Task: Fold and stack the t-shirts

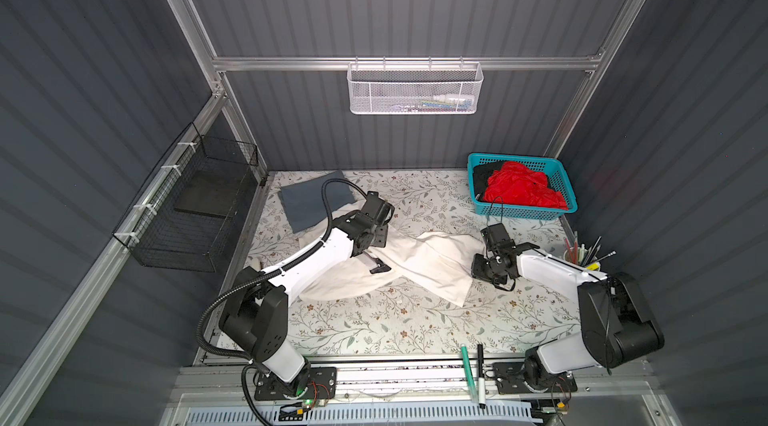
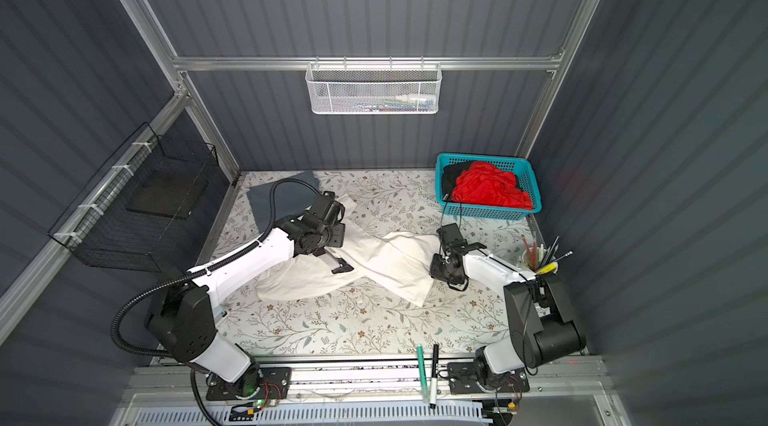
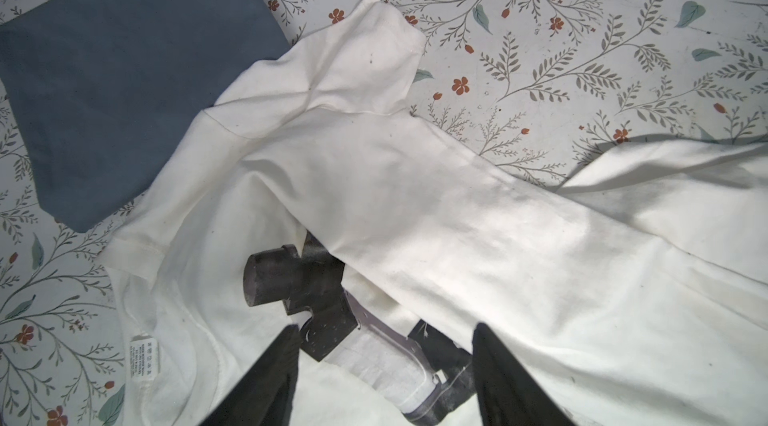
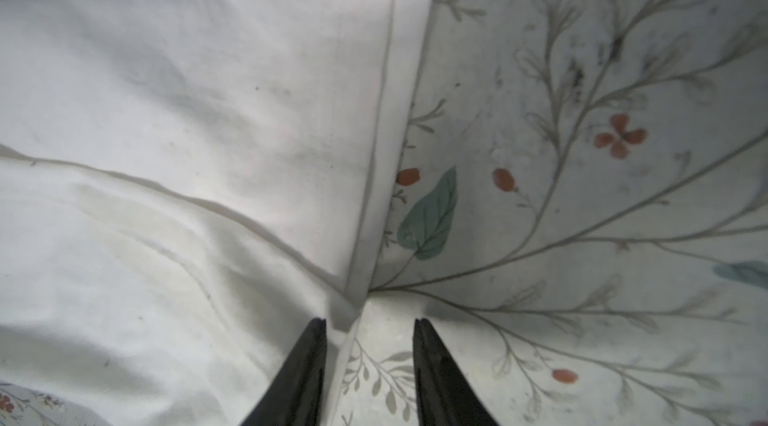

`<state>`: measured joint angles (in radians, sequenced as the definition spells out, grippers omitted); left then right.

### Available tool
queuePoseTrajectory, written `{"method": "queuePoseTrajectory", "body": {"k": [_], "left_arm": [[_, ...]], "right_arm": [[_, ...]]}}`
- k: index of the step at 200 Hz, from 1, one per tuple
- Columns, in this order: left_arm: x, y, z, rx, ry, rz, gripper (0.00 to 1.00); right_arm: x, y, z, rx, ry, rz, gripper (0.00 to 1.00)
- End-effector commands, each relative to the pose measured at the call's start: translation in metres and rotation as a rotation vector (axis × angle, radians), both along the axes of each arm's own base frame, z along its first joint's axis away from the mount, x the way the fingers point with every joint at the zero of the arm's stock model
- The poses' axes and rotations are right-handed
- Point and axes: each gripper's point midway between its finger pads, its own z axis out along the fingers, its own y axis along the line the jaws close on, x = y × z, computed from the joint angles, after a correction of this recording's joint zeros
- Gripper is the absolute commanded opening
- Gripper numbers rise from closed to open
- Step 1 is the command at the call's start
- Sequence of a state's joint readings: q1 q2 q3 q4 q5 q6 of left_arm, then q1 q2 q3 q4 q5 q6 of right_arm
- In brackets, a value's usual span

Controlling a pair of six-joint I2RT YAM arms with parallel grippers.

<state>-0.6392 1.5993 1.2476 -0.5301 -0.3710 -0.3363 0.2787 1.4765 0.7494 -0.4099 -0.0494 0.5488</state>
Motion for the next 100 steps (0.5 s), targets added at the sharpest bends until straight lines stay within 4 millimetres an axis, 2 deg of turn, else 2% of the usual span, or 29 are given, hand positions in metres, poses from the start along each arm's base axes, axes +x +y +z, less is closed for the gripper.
{"method": "queuePoseTrajectory", "body": {"k": [1,24,100], "left_arm": [[-0.008,0.007,0.001,-0.013,0.017,0.012,0.66],[-0.009,0.008,0.001,-0.014,0.018,0.013,0.66],[-0.009,0.007,-0.001,-0.016,0.023,0.009,0.66]], "right_arm": [[0.003,0.006,-0.001,0.034,0.003,0.018,0.36],[0.008,0.011,-0.001,0.057,-0.012,0.03,0.34],[0.01,0.016,0.0,0.059,-0.002,0.058,0.16]]}}
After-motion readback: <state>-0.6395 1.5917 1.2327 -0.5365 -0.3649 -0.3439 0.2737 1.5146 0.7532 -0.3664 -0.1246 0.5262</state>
